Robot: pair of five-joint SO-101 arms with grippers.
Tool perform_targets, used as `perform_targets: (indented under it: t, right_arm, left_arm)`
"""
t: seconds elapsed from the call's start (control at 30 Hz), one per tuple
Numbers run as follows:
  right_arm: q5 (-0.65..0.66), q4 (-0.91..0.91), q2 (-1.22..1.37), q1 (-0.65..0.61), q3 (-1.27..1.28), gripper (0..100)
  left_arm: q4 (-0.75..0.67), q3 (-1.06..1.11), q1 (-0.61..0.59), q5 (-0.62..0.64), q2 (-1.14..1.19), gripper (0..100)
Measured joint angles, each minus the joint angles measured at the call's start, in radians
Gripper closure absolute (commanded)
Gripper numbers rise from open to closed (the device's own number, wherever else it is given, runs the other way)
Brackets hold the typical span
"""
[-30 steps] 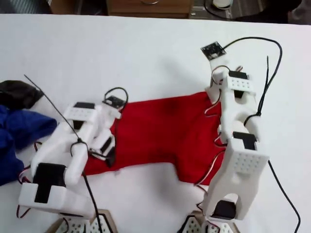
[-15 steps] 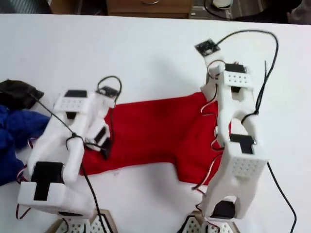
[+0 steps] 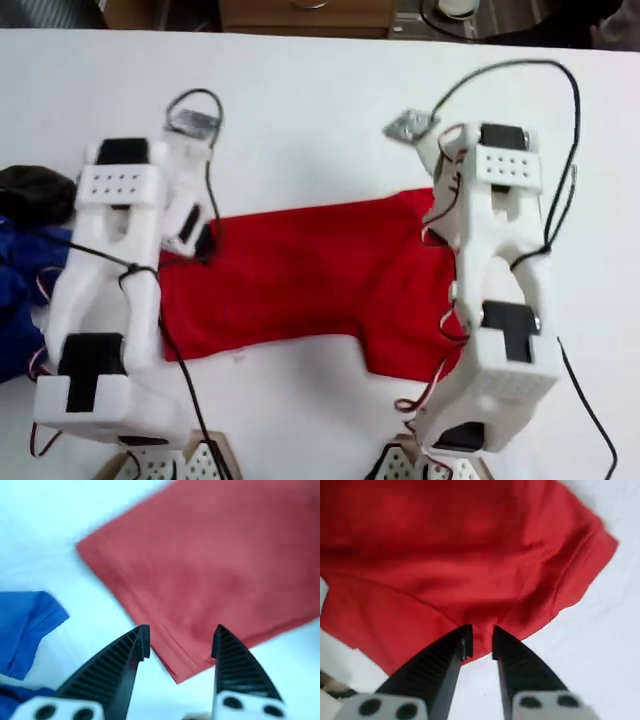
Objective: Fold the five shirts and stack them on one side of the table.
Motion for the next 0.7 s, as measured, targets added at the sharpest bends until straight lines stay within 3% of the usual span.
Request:
perform_targets:
  t: [0.23,0.37,0.5,0.7]
  right_arm:
    - [0.187,-0.023,-0.302,0.006,0.433,80.4]
    - [0.299,-0.058,-0.549,-0.057,0.709,80.4]
    - [0.333,-0.126,-0.735,-0.160,0.916,80.2]
    - [0.339,-0.195,-0.786,-0.304,1.080,80.0]
  left_arm:
    - [-0.064,0.000,-0.072,0.052,0.000,77]
    - [-0.077,0.000,-0.104,0.052,0.000,77]
    - [-0.077,0.000,-0.107,0.052,0.000,77]
    - [-0.077,0.000,-0.147,0.052,0.000,77]
